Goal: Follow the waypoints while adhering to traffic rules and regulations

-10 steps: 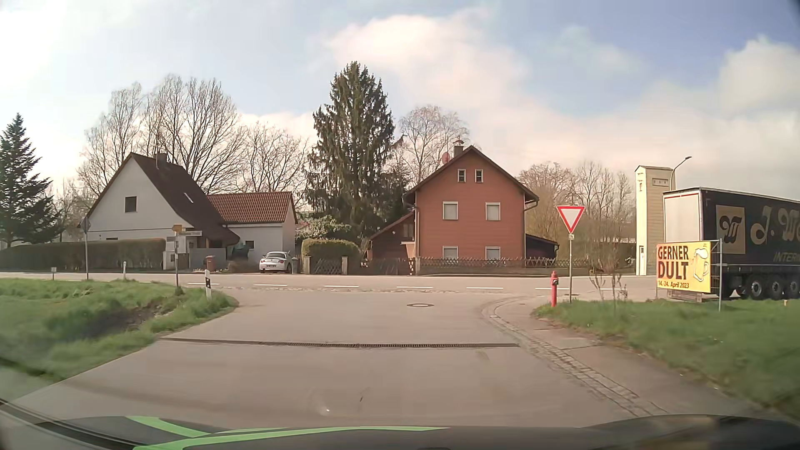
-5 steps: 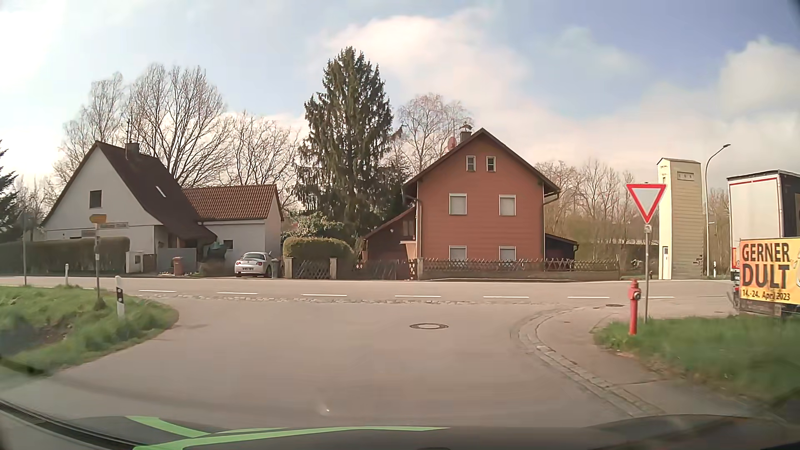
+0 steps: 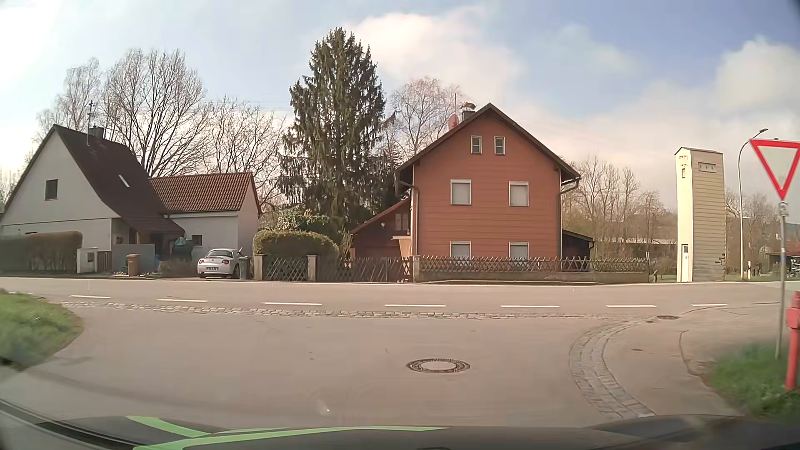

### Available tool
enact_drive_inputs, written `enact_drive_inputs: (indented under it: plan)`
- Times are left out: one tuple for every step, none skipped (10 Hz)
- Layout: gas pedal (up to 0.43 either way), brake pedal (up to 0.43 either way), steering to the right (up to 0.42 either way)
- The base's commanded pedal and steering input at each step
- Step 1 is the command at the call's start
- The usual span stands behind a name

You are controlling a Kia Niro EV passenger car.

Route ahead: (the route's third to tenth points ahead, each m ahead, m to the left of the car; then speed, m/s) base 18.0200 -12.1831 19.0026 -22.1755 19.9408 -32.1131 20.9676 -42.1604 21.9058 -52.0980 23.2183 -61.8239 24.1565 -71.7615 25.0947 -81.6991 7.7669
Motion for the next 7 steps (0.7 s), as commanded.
enact_drive_inputs:
  plan:
    - [0.000, 0.274, 0.048]
    - [0.000, 0.280, 0.062]
    - [0.000, 0.274, 0.083]
    - [0.000, 0.274, 0.103]
    - [0.000, 0.268, 0.120]
    - [0.000, 0.262, 0.141]
    - [0.000, 0.262, 0.163]
